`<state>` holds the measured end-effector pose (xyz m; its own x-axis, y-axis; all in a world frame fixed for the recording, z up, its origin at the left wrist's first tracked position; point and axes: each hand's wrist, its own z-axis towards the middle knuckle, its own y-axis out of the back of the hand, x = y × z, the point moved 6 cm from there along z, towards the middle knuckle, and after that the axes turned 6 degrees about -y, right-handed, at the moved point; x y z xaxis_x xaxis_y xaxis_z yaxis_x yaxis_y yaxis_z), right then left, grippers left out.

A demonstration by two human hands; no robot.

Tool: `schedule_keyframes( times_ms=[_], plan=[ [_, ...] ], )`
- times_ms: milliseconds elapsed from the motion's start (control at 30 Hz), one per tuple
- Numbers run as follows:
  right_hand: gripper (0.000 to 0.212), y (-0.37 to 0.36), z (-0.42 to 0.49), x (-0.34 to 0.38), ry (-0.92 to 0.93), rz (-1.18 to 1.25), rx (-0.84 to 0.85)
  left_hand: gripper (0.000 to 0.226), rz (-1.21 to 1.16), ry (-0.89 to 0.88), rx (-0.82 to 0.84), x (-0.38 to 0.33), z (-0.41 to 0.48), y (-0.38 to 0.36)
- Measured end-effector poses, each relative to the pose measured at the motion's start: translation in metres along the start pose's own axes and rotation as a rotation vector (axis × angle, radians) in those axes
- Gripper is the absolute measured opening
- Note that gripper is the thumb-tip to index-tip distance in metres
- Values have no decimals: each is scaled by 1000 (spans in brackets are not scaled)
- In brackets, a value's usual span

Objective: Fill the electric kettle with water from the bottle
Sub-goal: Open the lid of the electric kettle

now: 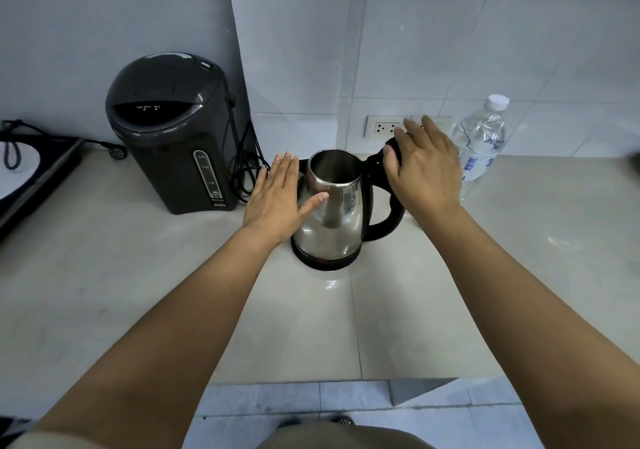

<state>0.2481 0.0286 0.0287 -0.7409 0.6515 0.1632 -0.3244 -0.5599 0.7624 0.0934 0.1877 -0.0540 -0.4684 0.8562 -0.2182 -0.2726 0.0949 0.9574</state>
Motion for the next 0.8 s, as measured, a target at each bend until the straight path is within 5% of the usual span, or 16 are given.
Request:
schedule_keyframes(
  times_ms=[800],
  plan=[
    [55, 5, -17, -18, -124, 190, 50, 91, -39, 10, 16, 1, -5, -3]
  ],
)
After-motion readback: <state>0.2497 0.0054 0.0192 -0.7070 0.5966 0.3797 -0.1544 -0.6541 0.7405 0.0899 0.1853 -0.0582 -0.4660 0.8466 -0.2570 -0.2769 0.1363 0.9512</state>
